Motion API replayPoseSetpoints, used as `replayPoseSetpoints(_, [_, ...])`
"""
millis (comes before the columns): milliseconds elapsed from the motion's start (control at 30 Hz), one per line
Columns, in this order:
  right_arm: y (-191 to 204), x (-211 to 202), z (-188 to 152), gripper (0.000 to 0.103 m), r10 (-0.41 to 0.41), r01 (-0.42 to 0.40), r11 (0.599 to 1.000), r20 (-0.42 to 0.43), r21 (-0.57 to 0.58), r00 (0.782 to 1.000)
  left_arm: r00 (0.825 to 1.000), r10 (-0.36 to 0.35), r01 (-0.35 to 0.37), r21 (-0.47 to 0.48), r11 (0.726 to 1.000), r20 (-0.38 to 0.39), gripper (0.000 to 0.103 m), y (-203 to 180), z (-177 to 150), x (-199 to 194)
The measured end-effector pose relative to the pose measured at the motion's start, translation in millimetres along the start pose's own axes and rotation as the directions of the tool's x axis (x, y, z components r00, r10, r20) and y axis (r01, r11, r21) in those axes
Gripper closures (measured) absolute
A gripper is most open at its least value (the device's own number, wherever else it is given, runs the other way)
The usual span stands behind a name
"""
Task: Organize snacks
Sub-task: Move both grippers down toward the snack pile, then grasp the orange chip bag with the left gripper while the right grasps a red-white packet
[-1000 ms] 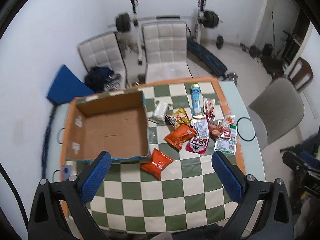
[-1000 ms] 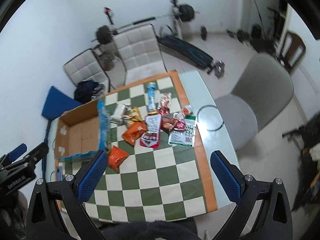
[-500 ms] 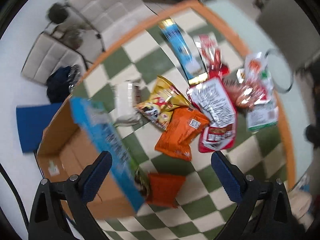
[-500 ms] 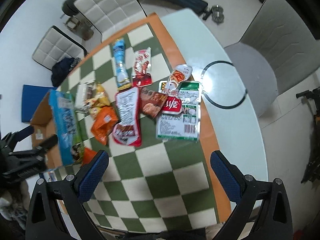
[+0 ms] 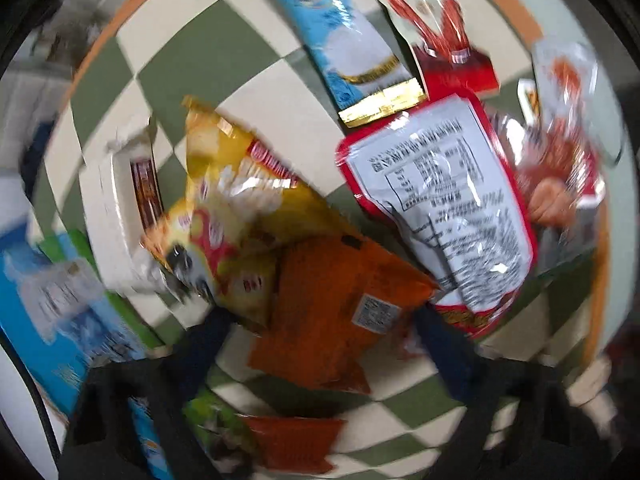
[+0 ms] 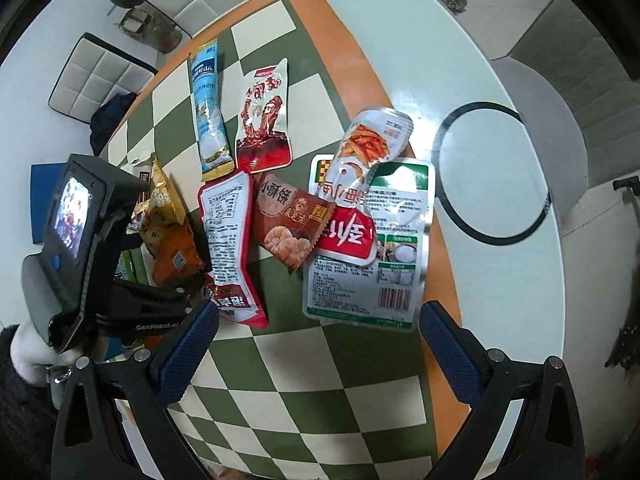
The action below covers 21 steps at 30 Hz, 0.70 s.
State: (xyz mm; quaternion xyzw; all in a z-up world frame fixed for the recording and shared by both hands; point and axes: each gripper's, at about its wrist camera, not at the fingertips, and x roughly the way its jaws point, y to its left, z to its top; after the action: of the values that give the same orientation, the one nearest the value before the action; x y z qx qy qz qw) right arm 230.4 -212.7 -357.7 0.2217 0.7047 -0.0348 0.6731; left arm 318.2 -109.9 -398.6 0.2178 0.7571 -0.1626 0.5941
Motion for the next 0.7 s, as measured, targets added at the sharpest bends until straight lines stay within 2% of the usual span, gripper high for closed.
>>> replayPoseSetpoints(33, [2,1,1,0.001,0.005,-0.005,1.000,-0.002,-0.004,1.000,0.999,-0.042,0.041,-0.058,0.997,-0.004,0.035,8,-4,-2])
replayPoseSetpoints(67, [3,2,1,0.002,0.009,-0.009,1.000,-0.002,-0.005,1.000,0.997,-0.079,0.079,-0.122,0.989,0.001,0.048,16,-9,-5])
replayPoseSetpoints(100, [6,3,1,0.002,0.013,-0.013,1.000,-0.003,-0.010,1.000,0.996,-0.092,0.091,-0.162,0.983,0.003,0.051,21,-12,-6])
replayPoseSetpoints(233, [24,12,0,0.002,0.025,-0.025,0.999,-0.015,-0.025,1.000,0.988,-0.149,0.152,-0.362,0.920,0.036,0.056,43,-41,-6])
replayPoseSetpoints(300, [38,21,-1,0.003,0.019,-0.021,0.999,-0.031,-0.035,0.999,0.989,-0.140,0.147,-0.421,0.895,0.049,0.056,48,-54,-6])
replayPoseSetpoints(500, [63,58,9,0.013,0.076,-0.072,0.996,-0.083,0.044,0.994,0.992,-0.118,0.129,-0.495,0.859,0.054,0.056,51,-90,8])
replayPoseSetpoints(700, [85,87,25,0.020,0.044,-0.039,0.998,-0.126,0.045,0.991,0.991,-0.116,0.132,-0.532,0.837,0.063,0.056,58,-117,32])
